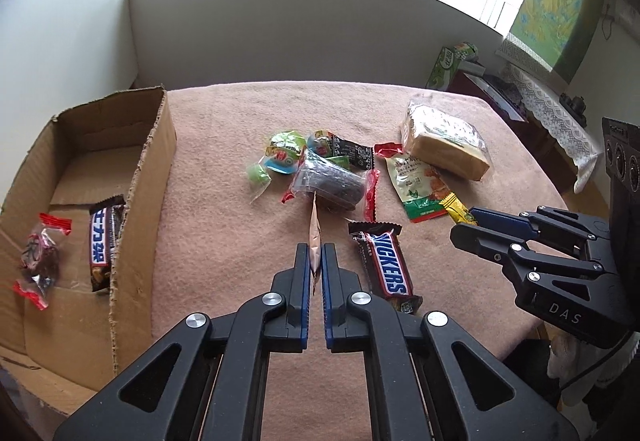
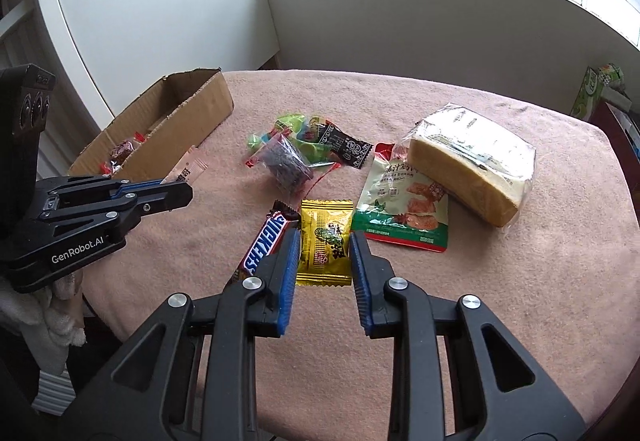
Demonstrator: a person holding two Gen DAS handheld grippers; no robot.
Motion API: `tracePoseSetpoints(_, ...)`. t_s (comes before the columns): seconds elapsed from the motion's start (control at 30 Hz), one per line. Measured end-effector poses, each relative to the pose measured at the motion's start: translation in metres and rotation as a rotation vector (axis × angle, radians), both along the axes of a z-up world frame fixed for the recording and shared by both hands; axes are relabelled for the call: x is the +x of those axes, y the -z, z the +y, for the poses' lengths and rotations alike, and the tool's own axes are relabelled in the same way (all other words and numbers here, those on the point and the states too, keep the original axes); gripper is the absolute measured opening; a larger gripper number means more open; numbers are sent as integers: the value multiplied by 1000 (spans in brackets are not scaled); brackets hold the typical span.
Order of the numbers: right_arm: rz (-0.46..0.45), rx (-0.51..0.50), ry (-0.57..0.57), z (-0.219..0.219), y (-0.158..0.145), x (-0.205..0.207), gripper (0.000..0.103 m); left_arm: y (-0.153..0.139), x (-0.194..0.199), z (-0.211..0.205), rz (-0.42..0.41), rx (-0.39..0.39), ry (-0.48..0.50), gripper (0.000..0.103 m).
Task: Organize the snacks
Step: 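Carry both candies into the cardboard box and open both tools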
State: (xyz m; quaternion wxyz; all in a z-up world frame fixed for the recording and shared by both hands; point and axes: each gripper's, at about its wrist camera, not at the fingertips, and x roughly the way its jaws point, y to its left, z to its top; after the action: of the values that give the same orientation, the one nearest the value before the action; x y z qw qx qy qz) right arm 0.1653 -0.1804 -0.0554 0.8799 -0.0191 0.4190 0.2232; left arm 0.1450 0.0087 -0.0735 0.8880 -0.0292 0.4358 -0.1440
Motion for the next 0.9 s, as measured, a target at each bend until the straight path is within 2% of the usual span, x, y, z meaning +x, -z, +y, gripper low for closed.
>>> tracePoseSetpoints(0.43, -51, 58, -110, 69, -38, 1, 27, -26, -21, 61, -63, -20, -132, 4)
tracePoseSetpoints(0.9, -44, 70, -225, 173, -42, 16, 27, -21, -36, 130, -64, 8, -281, 4)
